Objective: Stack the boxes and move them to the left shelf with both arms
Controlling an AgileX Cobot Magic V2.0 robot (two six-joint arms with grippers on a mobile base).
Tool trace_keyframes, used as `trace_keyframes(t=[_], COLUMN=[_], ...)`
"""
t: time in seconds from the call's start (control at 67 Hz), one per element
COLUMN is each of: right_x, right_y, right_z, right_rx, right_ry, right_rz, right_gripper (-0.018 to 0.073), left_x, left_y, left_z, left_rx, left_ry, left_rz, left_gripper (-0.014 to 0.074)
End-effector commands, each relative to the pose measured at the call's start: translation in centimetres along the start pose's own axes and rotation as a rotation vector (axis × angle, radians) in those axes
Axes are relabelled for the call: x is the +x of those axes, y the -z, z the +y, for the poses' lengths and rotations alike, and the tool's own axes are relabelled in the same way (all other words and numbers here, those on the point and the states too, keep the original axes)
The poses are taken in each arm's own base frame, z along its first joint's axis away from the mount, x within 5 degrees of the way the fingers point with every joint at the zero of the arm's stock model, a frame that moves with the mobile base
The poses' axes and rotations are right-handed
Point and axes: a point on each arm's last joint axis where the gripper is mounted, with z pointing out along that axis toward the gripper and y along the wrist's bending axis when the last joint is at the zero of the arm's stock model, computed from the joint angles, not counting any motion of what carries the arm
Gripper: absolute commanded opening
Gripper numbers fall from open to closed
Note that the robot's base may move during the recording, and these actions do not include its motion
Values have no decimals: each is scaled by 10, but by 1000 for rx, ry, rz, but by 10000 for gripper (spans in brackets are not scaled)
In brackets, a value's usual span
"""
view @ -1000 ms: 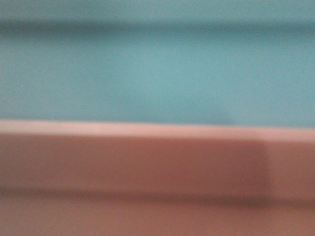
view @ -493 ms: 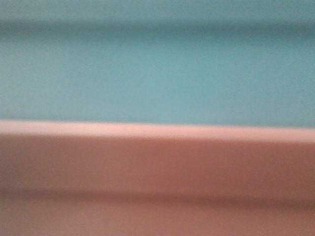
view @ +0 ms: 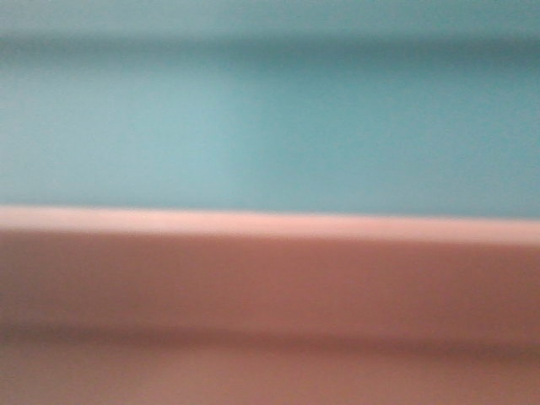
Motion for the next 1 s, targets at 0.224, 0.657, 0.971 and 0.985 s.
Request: trace_keyframes(t=[0.224, 0.657, 0.971, 0.985], right_x=[2, 2, 1, 1], right_y=[16, 16, 16, 16], right_z=[-5, -5, -4, -4], right_rx=[3, 3, -8, -6], right_ry=[15, 15, 15, 15], right_rz=[-18, -18, -29, -27], right_gripper=[56, 56, 56, 56], left_x=[6, 6, 6, 6], left_y=[18, 18, 18, 18], left_z=[6, 6, 6, 6], left_rx=[-20, -20, -16, -16], left_ry=[-9, -9, -9, -9], left_rz=[13, 13, 9, 9], left_gripper=[-4, -4, -4, -4])
